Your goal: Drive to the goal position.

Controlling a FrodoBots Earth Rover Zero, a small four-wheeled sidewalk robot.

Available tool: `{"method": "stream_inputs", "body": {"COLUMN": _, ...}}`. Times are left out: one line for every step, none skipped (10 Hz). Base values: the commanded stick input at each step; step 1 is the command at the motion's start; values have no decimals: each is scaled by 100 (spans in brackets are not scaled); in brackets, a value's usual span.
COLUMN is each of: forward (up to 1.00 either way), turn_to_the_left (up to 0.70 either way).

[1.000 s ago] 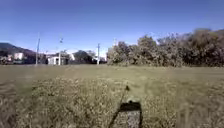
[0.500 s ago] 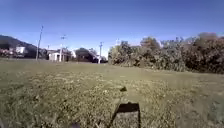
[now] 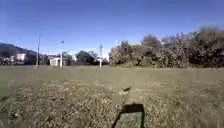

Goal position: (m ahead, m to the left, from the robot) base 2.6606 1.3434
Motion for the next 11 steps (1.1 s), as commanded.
{"method": "stream_inputs", "body": {"forward": 100, "turn_to_the_left": 0}}
{"method": "stream_inputs", "body": {"forward": 100, "turn_to_the_left": 0}}
{"method": "stream_inputs", "body": {"forward": 100, "turn_to_the_left": 0}}
{"method": "stream_inputs", "body": {"forward": 100, "turn_to_the_left": 0}}
{"method": "stream_inputs", "body": {"forward": 100, "turn_to_the_left": 0}}
{"method": "stream_inputs", "body": {"forward": 100, "turn_to_the_left": 0}}
{"method": "stream_inputs", "body": {"forward": 100, "turn_to_the_left": 0}}
{"method": "stream_inputs", "body": {"forward": 100, "turn_to_the_left": 0}}
{"method": "stream_inputs", "body": {"forward": 100, "turn_to_the_left": 0}}
{"method": "stream_inputs", "body": {"forward": 100, "turn_to_the_left": 0}}
{"method": "stream_inputs", "body": {"forward": 100, "turn_to_the_left": 0}}
